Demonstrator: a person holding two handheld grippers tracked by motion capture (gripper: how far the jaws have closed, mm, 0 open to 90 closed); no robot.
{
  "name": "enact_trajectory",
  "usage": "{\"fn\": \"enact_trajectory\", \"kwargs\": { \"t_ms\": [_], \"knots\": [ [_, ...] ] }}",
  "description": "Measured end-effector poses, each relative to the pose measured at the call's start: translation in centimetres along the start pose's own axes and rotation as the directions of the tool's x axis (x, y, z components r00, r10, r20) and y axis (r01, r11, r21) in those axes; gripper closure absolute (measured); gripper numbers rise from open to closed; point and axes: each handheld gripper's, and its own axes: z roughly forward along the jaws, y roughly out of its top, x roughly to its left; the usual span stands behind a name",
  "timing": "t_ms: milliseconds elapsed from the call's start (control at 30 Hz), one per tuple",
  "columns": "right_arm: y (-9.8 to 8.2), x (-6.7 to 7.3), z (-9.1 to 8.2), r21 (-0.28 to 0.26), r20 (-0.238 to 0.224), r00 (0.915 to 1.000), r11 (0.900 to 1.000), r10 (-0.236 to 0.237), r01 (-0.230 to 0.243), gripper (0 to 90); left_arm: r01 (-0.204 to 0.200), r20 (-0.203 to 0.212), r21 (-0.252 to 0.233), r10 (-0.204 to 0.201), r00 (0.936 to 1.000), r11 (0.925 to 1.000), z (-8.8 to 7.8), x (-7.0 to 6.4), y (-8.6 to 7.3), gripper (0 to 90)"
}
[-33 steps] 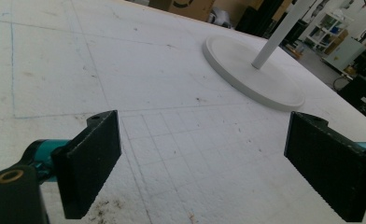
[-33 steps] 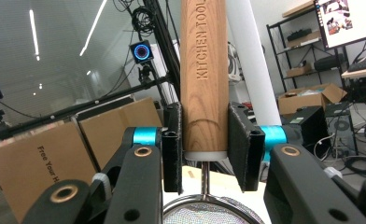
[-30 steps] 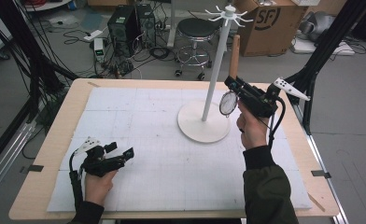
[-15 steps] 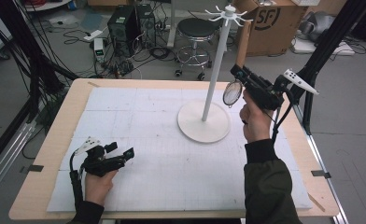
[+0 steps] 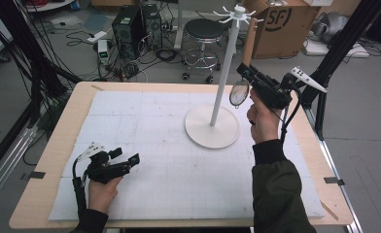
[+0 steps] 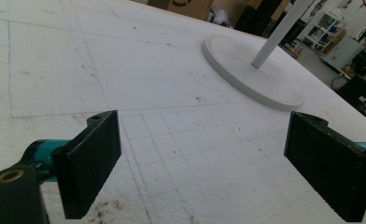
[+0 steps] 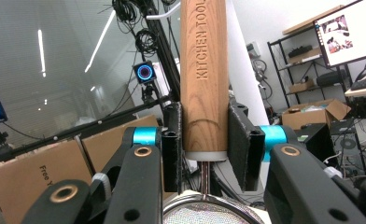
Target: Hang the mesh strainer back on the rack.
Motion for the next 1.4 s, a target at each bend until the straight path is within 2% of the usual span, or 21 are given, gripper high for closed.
{"fn": "enact_trajectory", "kwargs": {
  "t_ms": [133, 233, 367, 667, 767, 833, 900, 933, 1067, 1133, 1233, 1333, 1400],
  "knots": [
    [-0.3, -0.2, 0.3, 0.020, 0.015, 0.9998, 1.000, -0.009, 0.009, 69.4, 0.002, 0.000, 0.000, -0.002, 1.0000, 1.0000, 0.0, 0.0, 0.0, 11.6],
    [-0.4, -0.2, 0.5, 0.017, 0.006, 1.0000, 1.000, 0.003, -0.003, 69.3, 0.002, 0.001, 0.001, -0.002, 1.0000, 1.0000, 0.0, 0.0, 0.0, 11.6],
    [-0.6, -0.1, 0.6, 0.041, 0.021, 0.9996, 0.999, -0.018, 0.017, 69.3, 0.004, 0.000, -0.001, -0.004, 1.0000, 1.0000, 0.0, -0.1, 0.0, 11.7],
    [-0.7, -0.2, 0.6, 0.040, 0.034, 0.9988, 0.999, -0.036, 0.034, 68.9, -0.001, 0.001, 0.002, 0.001, 1.0000, 1.0000, 0.0, -0.1, 0.0, 11.8],
    [-0.7, -0.3, 0.6, 0.036, 0.020, 0.9997, 0.999, -0.015, 0.014, 66.8, -0.001, 0.000, 0.002, 0.001, 1.0000, 1.0000, 0.0, -0.1, 0.0, 11.8],
    [-0.7, -0.4, 0.6, 0.033, 0.031, 0.9994, 0.999, -0.019, 0.018, 56.7, 0.000, 0.001, 0.000, 0.000, 1.0000, 1.0000, 0.0, -0.1, 0.0, 11.8],
    [-0.7, -0.6, 0.6, 0.033, 0.034, 0.9993, 0.999, -0.012, 0.011, 53.2, 0.002, 0.000, -0.002, -0.002, 1.0000, 1.0000, 0.0, -0.1, 0.0, 11.8],
    [-0.7, -0.7, 0.6, 0.041, 0.049, 0.9988, 0.999, -0.010, 0.008, 47.4, 0.002, 0.000, -0.002, -0.002, 1.0000, 1.0000, 0.0, -0.1, 0.0, 11.8],
    [-0.7, -0.8, 0.5, 0.041, 0.043, 0.9991, 0.999, -0.005, 0.003, 41.9, -0.001, 0.002, 0.000, 0.001, 1.0000, 1.0000, 0.0, -0.1, 0.0, 11.8],
    [-0.7, -0.8, 0.4, 0.044, 0.054, 0.9985, 0.999, -0.010, 0.008, 35.1, 0.001, 0.002, -0.002, -0.001, 1.0000, 1.0000, 0.0, -0.1, 0.0, 11.8],
    [-0.9, -0.9, 0.2, 0.061, 0.070, 0.9975, 0.998, -0.008, 0.004, 29.6, 0.000, 0.002, -0.002, 0.000, 1.0000, 1.0000, 0.0, -0.1, 0.0, 11.8],
    [-1.3, -1.1, -0.3, 0.059, 0.076, 0.9971, 0.998, 0.011, -0.015, 28.1, -0.002, 0.003, -0.002, 0.002, 1.0000, 1.0000, 0.0, -0.2, 0.0, 11.8],
    [-1.4, -1.0, -0.6, 0.070, 0.085, 0.9964, 0.998, 0.003, -0.009, 25.9, 0.001, 0.001, -0.006, -0.001, 1.0000, 1.0000, 0.0, -0.1, 0.0, 11.8]
  ]
}}
